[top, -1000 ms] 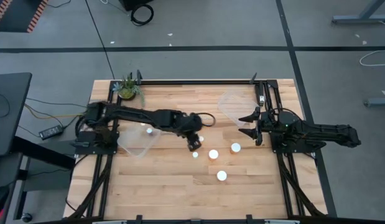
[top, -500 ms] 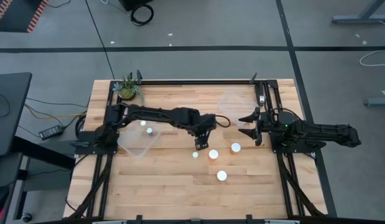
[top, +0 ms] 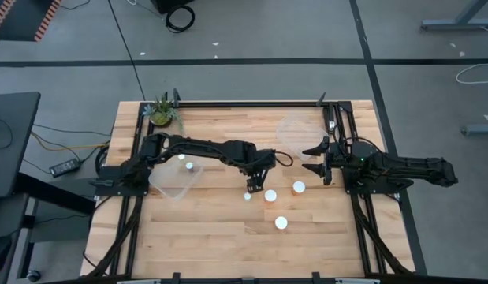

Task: Pick and place medicine bottles into bin by pill shape (circle, oval)
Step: Put the small orange pill bottle into the left transparent bin

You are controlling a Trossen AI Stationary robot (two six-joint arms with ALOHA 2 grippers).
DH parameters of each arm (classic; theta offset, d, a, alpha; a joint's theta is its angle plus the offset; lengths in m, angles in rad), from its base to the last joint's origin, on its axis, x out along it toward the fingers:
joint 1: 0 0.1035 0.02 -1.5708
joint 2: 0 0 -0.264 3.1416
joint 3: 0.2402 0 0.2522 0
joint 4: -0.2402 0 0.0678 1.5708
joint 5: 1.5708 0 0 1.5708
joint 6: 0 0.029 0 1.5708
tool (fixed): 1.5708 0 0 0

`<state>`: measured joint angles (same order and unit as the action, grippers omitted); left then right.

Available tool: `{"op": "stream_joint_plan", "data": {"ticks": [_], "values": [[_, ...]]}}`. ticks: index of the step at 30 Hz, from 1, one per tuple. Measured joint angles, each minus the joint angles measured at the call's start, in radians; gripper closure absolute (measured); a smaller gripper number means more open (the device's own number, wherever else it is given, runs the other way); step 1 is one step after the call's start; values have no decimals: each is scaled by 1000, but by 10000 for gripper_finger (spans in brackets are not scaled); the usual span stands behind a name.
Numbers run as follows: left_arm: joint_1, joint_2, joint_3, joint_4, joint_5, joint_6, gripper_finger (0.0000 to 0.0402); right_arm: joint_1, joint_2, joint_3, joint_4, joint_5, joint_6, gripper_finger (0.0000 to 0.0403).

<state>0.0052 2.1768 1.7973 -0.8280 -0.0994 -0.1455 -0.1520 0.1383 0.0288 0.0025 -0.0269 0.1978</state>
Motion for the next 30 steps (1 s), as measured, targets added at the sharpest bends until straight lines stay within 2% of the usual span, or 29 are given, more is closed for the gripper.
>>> {"op": "stream_joint_plan", "data": {"ticks": [7,12,18,27,30], "values": [[-5,42,-1,-26,25,0,133,0,3,0,-5,0,0,131],[-3,42,0,-16,24,-4,152,0,5,0,-5,0,0,131],[-4,42,0,-15,26,-4,193,0,5,0,-5,0,0,131],[-5,42,0,-15,26,-4,277,0,5,0,-6,0,0,131],[-7,42,11,-37,26,-4,288,0,5,0,-6,0,0,131]]}}
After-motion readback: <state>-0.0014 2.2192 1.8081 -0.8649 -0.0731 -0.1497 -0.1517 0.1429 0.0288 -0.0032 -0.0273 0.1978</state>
